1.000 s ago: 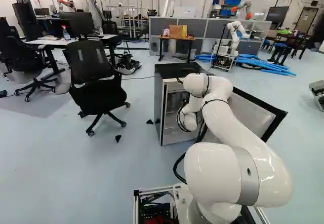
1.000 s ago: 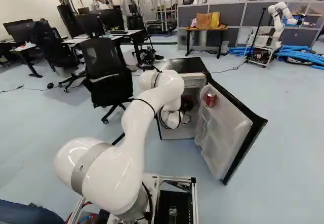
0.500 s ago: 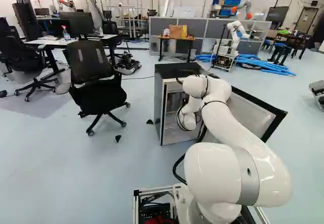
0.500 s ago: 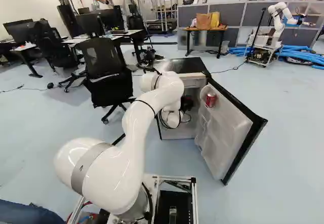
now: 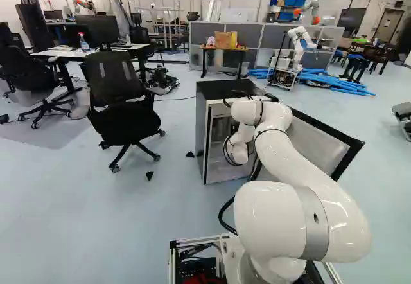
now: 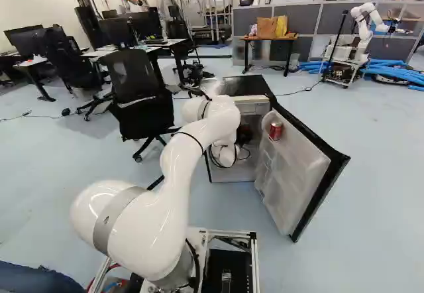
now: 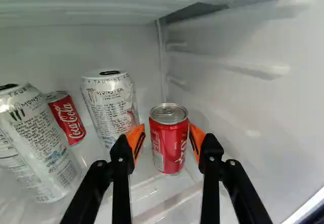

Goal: Grab a drink from the fridge

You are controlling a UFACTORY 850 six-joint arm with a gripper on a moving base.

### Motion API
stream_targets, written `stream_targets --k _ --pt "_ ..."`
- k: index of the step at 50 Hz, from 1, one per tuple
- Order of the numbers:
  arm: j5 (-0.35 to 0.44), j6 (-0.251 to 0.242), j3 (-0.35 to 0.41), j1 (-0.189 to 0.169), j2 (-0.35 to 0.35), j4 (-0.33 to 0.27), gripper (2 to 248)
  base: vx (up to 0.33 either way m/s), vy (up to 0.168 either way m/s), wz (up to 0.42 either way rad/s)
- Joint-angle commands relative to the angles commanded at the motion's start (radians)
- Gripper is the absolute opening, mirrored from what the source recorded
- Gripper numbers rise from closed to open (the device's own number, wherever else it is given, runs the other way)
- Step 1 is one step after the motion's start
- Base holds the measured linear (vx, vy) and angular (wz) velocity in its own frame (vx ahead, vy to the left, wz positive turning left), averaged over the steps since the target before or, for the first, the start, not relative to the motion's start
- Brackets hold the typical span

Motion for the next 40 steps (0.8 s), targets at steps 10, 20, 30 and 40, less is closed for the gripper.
stream_targets --k 10,20,30,40 --pt "0.000 0.000 -0.013 0.001 -0.007 0.000 143 0.000 0.000 0.000" --pt "0.000 0.000 -0.021 0.001 -0.012 0.000 143 0.000 0.000 0.000" --pt "0.000 0.000 -0.021 0.001 -0.012 0.000 99 0.000 0.000 0.000" --pt "0.000 0.000 -0.021 0.001 -0.012 0.000 94 0.000 0.000 0.000"
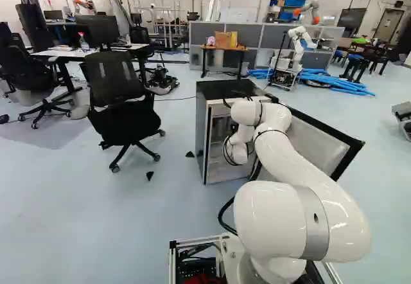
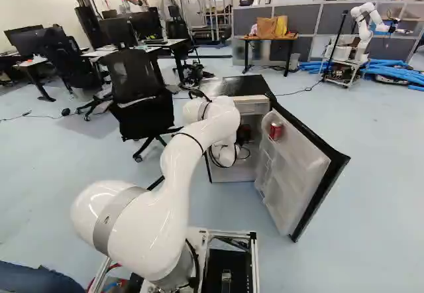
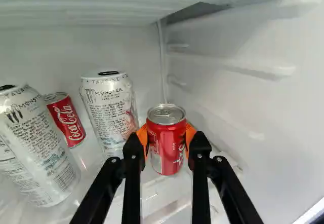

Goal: Grab a drink from the fridge

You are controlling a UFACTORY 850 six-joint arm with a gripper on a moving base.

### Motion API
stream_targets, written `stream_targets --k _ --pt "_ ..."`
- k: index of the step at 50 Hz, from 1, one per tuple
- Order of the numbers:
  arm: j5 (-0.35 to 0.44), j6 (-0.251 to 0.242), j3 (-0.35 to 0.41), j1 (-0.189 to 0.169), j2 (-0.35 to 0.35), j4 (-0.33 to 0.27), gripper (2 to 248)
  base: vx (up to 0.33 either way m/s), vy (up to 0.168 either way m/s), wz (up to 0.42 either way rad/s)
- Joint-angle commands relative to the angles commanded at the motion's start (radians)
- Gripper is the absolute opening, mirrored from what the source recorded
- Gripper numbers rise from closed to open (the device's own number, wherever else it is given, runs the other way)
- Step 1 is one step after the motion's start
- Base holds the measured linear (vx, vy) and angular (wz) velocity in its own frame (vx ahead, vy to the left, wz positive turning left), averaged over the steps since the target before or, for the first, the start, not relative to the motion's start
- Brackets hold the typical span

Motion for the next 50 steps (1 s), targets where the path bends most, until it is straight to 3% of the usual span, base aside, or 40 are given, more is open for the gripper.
stream_targets --k 25,50 --pt "0.000 0.000 0.004 0.000 0.003 0.000 94 0.000 0.000 0.000" --pt "0.000 0.000 0.118 -0.004 0.097 0.000 94 0.000 0.000 0.000"
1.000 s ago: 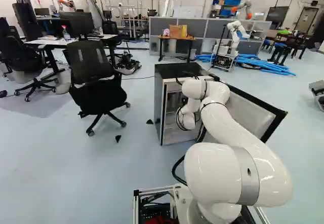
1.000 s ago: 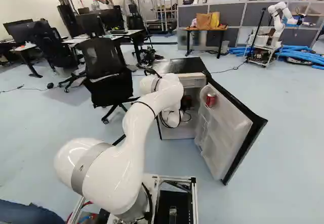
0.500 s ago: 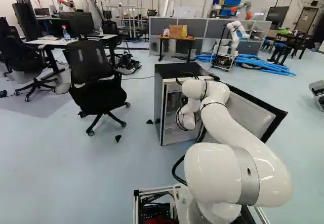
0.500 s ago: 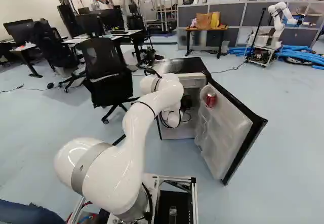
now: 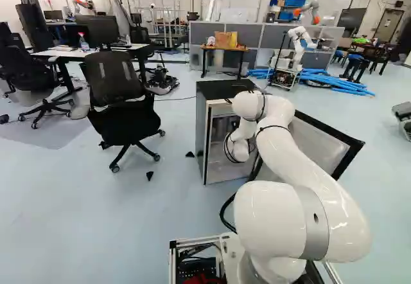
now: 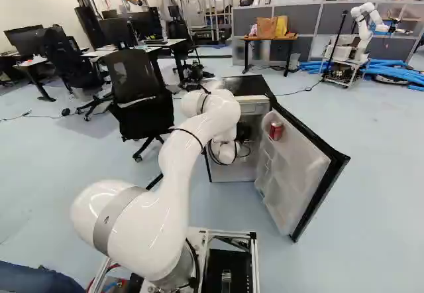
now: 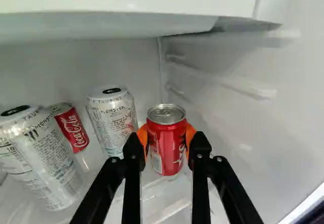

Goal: Grab a drink from the fridge

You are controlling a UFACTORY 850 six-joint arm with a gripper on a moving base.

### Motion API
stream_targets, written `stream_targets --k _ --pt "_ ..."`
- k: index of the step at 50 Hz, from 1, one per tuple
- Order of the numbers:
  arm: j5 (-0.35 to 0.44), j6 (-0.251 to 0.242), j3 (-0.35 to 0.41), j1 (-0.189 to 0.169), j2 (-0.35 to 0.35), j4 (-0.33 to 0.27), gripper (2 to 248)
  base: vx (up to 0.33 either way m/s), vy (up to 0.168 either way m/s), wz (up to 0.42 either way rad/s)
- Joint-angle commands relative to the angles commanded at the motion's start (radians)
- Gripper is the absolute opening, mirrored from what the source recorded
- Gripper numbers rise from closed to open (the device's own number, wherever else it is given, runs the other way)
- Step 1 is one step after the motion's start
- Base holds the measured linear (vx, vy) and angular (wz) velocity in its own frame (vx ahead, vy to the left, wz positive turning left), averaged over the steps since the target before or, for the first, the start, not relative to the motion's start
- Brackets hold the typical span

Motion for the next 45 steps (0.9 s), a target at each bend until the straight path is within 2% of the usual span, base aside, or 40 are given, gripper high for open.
stream_targets --k 20,45 --pt "0.000 0.000 0.091 -0.006 0.052 0.000 94 0.000 0.000 0.000" --pt "0.000 0.000 0.291 -0.010 0.203 0.000 94 0.000 0.000 0.000"
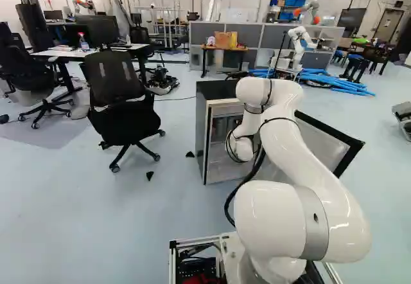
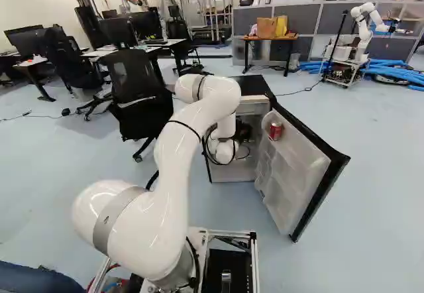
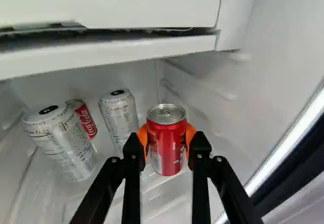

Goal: Grab a drink from the fridge

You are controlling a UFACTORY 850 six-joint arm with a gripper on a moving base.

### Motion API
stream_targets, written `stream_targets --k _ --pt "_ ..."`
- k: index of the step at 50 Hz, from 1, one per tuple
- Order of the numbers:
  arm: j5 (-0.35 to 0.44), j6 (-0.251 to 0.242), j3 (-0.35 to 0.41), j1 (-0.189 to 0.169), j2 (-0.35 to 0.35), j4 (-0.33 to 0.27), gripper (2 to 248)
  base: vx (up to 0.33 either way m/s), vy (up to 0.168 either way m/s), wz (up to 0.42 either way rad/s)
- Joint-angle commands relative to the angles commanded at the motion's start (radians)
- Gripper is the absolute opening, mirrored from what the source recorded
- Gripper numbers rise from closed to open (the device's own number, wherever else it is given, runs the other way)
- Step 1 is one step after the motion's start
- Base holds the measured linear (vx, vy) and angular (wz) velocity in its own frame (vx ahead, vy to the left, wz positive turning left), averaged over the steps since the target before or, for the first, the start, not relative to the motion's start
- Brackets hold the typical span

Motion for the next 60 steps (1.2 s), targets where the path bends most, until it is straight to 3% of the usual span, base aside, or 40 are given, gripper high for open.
stream_targets --k 60 --pt "0.000 0.000 0.497 0.011 0.395 0.000 94 0.000 0.000 0.000"
